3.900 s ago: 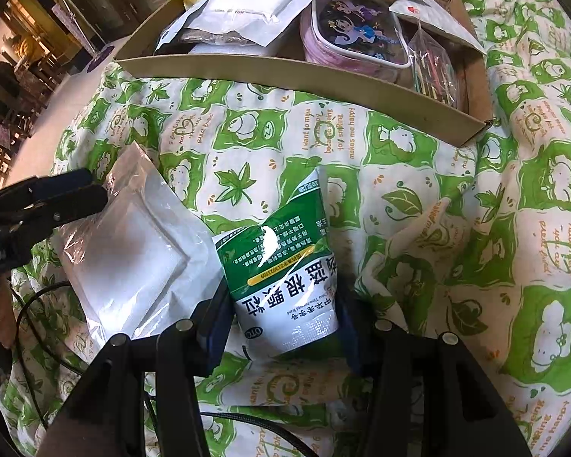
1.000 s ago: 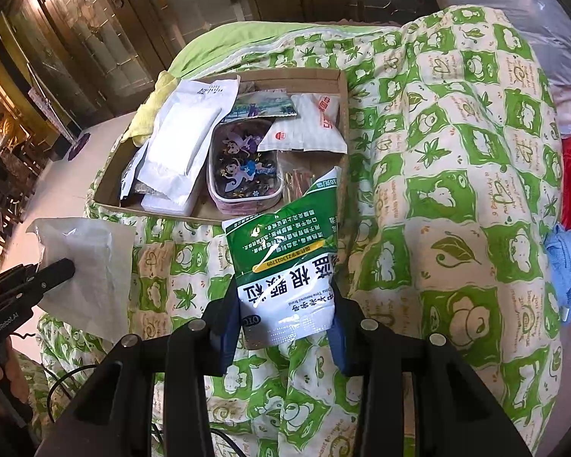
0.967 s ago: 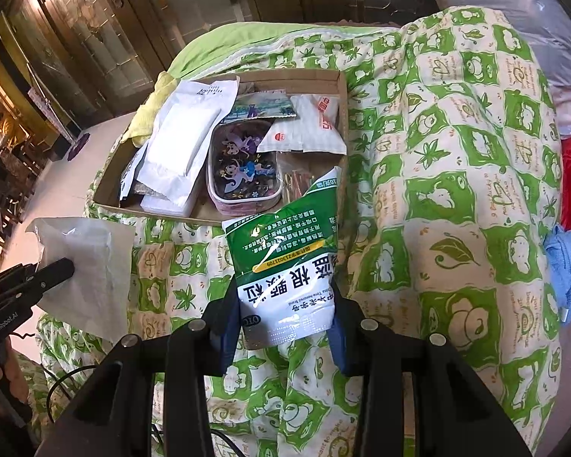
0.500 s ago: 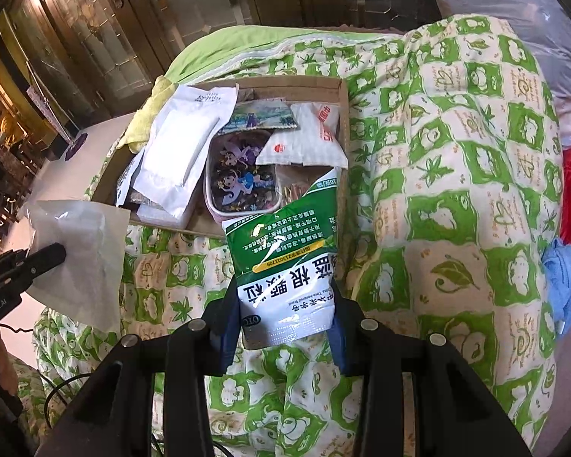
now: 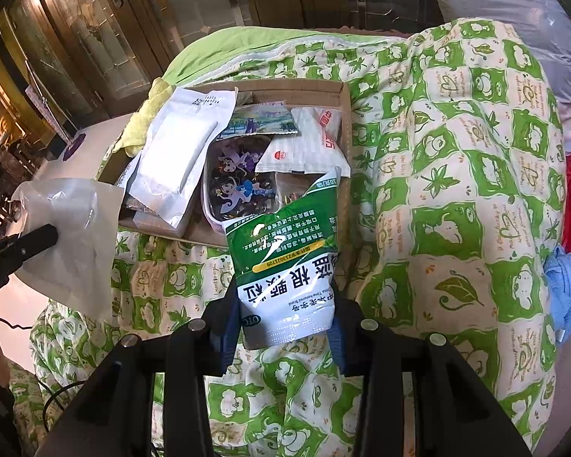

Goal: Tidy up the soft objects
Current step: 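Carry the white bag toward the tray with the left tool while the right tool carries the packet, then lower the white bag into the tray with the left tool while the right tool drops the packet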

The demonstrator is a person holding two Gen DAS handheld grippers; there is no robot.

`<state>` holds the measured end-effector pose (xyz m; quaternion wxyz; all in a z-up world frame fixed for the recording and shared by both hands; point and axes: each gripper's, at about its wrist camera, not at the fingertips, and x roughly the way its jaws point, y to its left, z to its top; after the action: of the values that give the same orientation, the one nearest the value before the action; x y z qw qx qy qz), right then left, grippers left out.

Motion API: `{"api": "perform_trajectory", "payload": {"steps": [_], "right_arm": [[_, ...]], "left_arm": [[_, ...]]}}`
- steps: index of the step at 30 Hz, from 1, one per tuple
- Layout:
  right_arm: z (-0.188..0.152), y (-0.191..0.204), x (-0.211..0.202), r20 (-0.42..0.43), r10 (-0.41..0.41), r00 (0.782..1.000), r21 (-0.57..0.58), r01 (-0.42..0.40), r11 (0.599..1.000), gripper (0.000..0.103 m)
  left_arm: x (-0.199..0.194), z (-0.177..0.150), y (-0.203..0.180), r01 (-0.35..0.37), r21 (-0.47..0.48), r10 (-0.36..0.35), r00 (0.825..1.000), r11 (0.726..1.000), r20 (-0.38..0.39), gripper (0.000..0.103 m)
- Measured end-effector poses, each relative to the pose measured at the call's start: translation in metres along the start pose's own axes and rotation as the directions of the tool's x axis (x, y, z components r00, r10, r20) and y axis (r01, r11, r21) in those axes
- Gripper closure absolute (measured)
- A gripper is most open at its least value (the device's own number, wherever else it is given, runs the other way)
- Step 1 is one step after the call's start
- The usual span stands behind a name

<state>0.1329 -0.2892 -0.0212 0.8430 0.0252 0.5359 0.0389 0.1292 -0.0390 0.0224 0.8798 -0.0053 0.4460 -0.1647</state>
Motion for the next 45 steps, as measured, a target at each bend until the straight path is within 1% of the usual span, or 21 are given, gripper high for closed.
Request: {"api": "perform_trajectory", "payload": {"steps": [9, 15, 20, 23, 28, 33, 37, 42, 45], "right_arm": [[0.006, 0.000, -0.001, 0.005, -0.003, 1.000, -0.004, 0.003, 1.000, 0.064], [0.016, 0.001, -0.003, 0.019, -0.006, 1.000, -0.013, 0.007, 1.000, 0.064], [0.030, -0.002, -0.001, 0.030, -0.018, 0.999, -0.020, 0.018, 1.000, 0.064], [0.038, -0.003, 0.005, 0.029, -0.016, 0.999, -0.027, 0.016, 1.000, 0.064], [0.049, 0.000, 0.020, 0.011, 0.015, 1.000, -0.037, -0.014, 0.999, 0.064], [0.066, 0.005, 0.031, 0.024, 0.022, 0.999, -0.054, -0.020, 0.998, 0.064], [0.080, 0.009, 0.043, 0.038, 0.022, 0.999, -0.062, -0.019, 0.998, 0.064], [0.086, 0.013, 0.061, 0.037, 0.012, 0.999, -0.081, -0.009, 0.997, 0.064], [0.089, 0.017, 0.066, 0.045, -0.005, 0.999, -0.106, 0.010, 0.994, 0.064]], "left_arm": [[0.001, 0.010, -0.003, 0.000, 0.011, 0.000, 1.000, 1.000, 0.007, 0.086], [0.002, 0.019, 0.001, 0.005, -0.004, -0.005, 1.000, 1.000, 0.011, 0.086], [0.005, 0.030, 0.007, 0.024, -0.036, -0.024, 1.000, 0.999, 0.016, 0.086], [0.011, 0.037, 0.008, 0.051, -0.058, -0.050, 0.999, 0.997, 0.018, 0.086], [0.026, 0.051, 0.009, 0.085, -0.104, -0.083, 0.996, 0.991, 0.023, 0.086], [0.046, 0.062, 0.015, 0.081, -0.138, -0.081, 0.997, 0.987, 0.010, 0.086], [0.066, 0.063, 0.022, 0.050, -0.150, -0.054, 0.998, 0.987, -0.020, 0.086], [0.088, 0.064, 0.032, 0.027, -0.169, -0.036, 0.998, 0.985, -0.053, 0.085], [0.095, 0.067, 0.034, 0.022, -0.175, -0.033, 0.998, 0.984, -0.057, 0.084]]}}
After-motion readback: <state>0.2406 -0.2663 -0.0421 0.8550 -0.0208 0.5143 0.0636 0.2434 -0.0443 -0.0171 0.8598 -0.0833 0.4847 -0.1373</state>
